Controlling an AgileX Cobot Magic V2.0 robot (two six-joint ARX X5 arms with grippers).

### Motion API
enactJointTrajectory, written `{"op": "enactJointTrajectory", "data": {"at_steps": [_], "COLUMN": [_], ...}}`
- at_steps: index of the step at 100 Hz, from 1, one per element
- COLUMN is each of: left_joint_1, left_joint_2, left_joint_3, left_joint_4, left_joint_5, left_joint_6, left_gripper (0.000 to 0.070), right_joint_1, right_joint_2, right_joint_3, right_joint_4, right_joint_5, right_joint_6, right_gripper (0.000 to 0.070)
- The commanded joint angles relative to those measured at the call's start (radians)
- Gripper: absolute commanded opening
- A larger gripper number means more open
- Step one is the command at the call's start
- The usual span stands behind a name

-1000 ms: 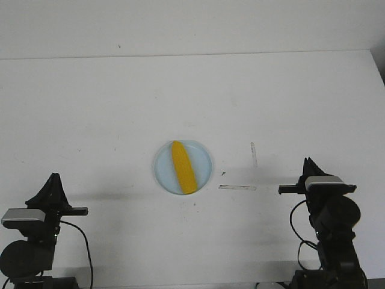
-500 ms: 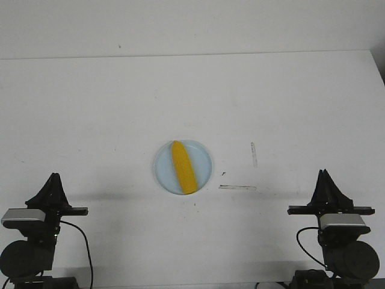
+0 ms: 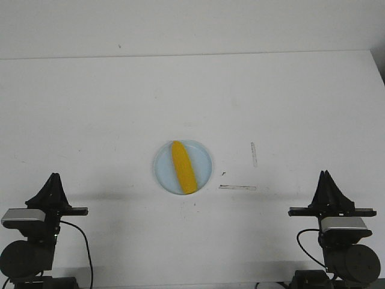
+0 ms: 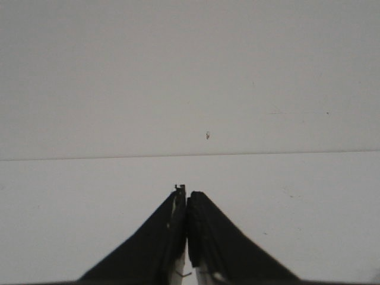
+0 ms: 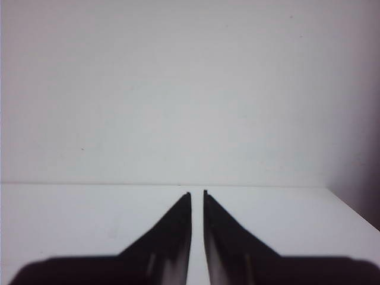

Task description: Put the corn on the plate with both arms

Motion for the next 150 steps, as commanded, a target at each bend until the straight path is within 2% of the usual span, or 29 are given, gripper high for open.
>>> {"op": "enactJointTrajectory", "data": {"at_steps": [1,43,64,122,140,150], "left_joint_1": [0.000,-0.005,-0.026,-0.026,-0.026,-0.026], "left_joint_2": [-0.001,-0.036,-0.085,-0.226,-0.226,-0.226], "left_joint_3": [0.008,-0.014,-0.116,-0.346,-0.344,-0.344], "left_joint_4": [0.012,-0.017,0.005,0.048,0.039,0.051], "left_joint_5": [-0.002,-0.009,-0.005,-0.015,-0.024,-0.023], "left_joint_6": [-0.001,-0.008,-0.158,-0.151,-0.151,-0.077], "left_gripper": [0.0001,0.0000,0.0000,0.0001,0.0001,0.0001], "right_joint_1": [0.001,0.001,0.001,0.001,0.001,0.001], "right_joint_2": [-0.002,-0.002,-0.002,-0.002,-0.002,-0.002], "right_joint_3": [0.000,0.000,0.000,0.000,0.000,0.000], "right_joint_4": [0.010,0.010,0.010,0.010,0.009,0.010], "right_joint_5": [0.000,0.000,0.000,0.000,0.000,0.000], "right_joint_6": [-0.004,-0.004,-0.004,-0.004,-0.004,-0.004], "right_gripper": [0.0038,0.0038,0.0038,0.0038,0.0038,0.0038]}}
